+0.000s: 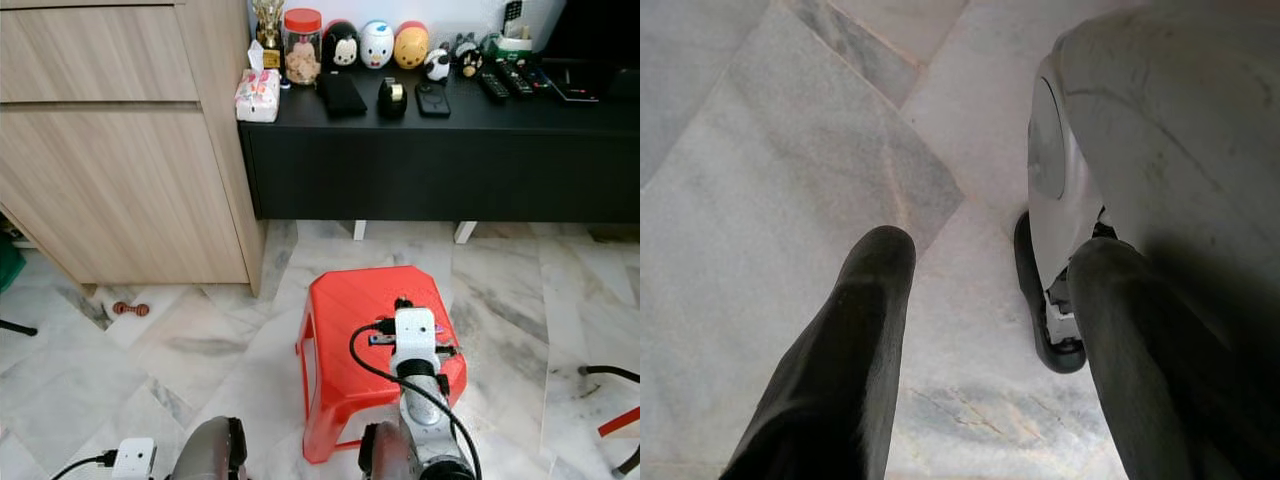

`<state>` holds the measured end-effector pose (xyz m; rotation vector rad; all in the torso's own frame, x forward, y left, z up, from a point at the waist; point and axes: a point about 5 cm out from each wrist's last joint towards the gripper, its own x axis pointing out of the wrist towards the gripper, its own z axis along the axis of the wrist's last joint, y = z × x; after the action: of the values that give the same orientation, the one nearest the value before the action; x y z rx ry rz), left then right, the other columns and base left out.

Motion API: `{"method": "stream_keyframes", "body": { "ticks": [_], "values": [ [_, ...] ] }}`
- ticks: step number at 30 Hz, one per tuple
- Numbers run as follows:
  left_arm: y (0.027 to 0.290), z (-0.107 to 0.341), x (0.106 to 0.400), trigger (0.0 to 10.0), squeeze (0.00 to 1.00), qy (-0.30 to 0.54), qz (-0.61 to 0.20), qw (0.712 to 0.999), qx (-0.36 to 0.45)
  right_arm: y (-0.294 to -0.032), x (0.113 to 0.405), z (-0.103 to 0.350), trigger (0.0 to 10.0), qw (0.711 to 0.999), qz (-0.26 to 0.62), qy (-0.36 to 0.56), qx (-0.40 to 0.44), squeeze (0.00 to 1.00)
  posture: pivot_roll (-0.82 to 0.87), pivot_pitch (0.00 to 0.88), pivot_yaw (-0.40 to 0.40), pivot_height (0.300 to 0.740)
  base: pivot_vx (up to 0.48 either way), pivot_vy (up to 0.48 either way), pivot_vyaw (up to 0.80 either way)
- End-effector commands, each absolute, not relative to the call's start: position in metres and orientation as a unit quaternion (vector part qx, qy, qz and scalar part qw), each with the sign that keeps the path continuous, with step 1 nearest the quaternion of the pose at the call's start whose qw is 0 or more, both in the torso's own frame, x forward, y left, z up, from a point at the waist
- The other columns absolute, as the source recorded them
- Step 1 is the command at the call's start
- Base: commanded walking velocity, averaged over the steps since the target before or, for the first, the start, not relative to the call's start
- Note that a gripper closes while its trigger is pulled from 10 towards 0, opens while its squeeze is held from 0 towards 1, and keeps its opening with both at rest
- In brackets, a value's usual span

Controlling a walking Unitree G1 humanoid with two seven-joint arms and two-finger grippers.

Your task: Hang keys on a hook

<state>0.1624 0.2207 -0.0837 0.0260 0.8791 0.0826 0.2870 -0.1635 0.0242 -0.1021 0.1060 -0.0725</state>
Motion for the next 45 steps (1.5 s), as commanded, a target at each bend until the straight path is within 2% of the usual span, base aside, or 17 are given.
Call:
{"method": "stream_keyframes", "body": {
  "ticks": [1,10,22,30,45],
  "values": [
    [0.211,-0.084,0.168,10.0,0.00,0.424,0.026,0.905,0.007,-0.167,0.287,0.024,10.0,0.997,-0.050,0.056,-0.035,0.00,0.04,0.041,-0.049,0.612,0.000,0.000,0.00],
    [0.210,-0.083,0.169,10.0,0.00,0.424,0.028,0.905,0.000,-0.168,0.289,0.025,10.0,0.996,-0.063,0.058,-0.023,0.00,0.04,0.032,-0.048,0.612,0.000,0.000,0.00],
    [0.208,-0.088,0.158,10.0,0.00,0.434,0.032,0.900,-0.007,-0.168,0.296,0.031,10.0,0.996,-0.069,0.053,0.001,0.00,0.04,0.022,-0.050,0.612,0.000,0.000,0.00],
    [0.218,-0.087,0.157,10.0,0.00,0.436,0.039,0.899,-0.009,-0.169,0.299,0.032,10.0,0.996,-0.072,0.057,0.007,0.00,0.04,0.018,-0.054,0.612,-0.276,0.000,0.00],
    [0.220,-0.087,0.157,10.0,0.00,0.441,0.046,0.896,-0.001,-0.171,0.298,0.029,10.0,0.995,-0.075,0.066,0.007,0.00,0.04,0.021,-0.051,0.612,-0.264,0.000,0.00]
  ]
}}
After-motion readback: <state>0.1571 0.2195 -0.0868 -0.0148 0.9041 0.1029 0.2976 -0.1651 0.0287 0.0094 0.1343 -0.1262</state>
